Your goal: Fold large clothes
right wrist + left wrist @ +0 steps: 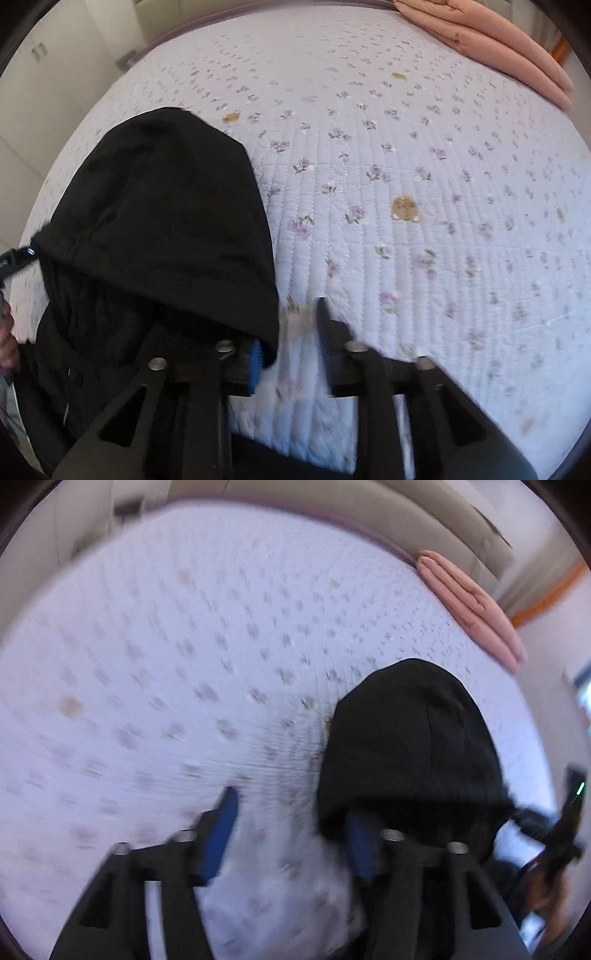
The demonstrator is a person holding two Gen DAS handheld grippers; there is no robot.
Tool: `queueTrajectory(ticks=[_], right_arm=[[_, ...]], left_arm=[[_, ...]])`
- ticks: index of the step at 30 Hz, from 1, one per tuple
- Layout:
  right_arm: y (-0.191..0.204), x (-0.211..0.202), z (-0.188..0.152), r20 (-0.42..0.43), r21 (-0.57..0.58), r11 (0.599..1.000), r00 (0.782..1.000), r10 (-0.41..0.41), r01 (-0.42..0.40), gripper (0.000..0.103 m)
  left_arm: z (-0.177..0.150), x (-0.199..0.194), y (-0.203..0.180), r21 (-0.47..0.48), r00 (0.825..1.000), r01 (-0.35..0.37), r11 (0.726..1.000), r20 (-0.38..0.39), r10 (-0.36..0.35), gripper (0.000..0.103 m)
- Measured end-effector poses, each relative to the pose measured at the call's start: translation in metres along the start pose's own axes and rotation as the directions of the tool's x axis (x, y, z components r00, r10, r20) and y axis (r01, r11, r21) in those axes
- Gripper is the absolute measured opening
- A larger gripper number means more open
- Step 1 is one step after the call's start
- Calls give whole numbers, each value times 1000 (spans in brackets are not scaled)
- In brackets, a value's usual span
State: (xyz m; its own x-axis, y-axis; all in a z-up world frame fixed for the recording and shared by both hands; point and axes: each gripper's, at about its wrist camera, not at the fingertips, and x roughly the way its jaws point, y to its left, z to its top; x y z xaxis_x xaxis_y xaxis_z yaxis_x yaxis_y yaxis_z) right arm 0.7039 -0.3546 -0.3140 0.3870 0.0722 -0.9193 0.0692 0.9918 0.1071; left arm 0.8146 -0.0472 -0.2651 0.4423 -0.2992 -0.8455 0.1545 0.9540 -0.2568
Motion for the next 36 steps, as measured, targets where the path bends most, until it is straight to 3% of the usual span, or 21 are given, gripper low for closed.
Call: queueTrajectory(ticks=[3,4,9,11,14,16,17,20,24,28,30,32,36], right_arm=[[-5,-29,-4,24,-31,999,999,23,-22,38],[-6,-42,-4,41,-36,999,999,30,-29,38],[12,-84,17,158,-43,996,984,87,-81,39],[30,-71,31,132,-53,993,985,111,-105,39],[52,-28,43,52,-86,994,996,74,-69,39],[55,-2,36,-6,-96,994,999,52,-53,38],[55,12,32,-45,-100,993,998,53,-57,38],[51,28,23,-45,-108,991,996,71,-75,38],[46,29,24,-47,-95,990,994,99,-103,38],[32,-1,27,-61,-115,979,985,162,-168,39],[17,-17,26,-51,-104,972,977,207,-211,43],[-3,-29,25,-35,-76,969,971,235,-237,54],[-45,-25,25,-35,45,957,957,289,-288,58]], left_arm=[[-6,-41,0,88,995,-89,992,57,84,67],[-3,-50,2,95,994,-90,991,78,83,66],[24,-74,-29,121,985,-11,993,172,-10,67],[33,-52,-49,143,991,-45,989,129,26,66],[37,3,-66,173,998,-66,983,13,65,64],[24,40,-62,191,988,-98,977,-97,118,61],[18,55,-56,171,984,-74,982,-150,100,61],[11,60,-40,91,991,-9,996,-132,21,64],[10,54,-38,100,993,-3,995,-115,15,64],[16,22,-27,83,996,47,995,-80,-40,65],[22,3,-21,76,998,59,995,-36,-57,66],[30,-10,-16,64,997,77,995,-5,-77,71],[46,-3,-9,34,993,111,993,-48,-109,73]])
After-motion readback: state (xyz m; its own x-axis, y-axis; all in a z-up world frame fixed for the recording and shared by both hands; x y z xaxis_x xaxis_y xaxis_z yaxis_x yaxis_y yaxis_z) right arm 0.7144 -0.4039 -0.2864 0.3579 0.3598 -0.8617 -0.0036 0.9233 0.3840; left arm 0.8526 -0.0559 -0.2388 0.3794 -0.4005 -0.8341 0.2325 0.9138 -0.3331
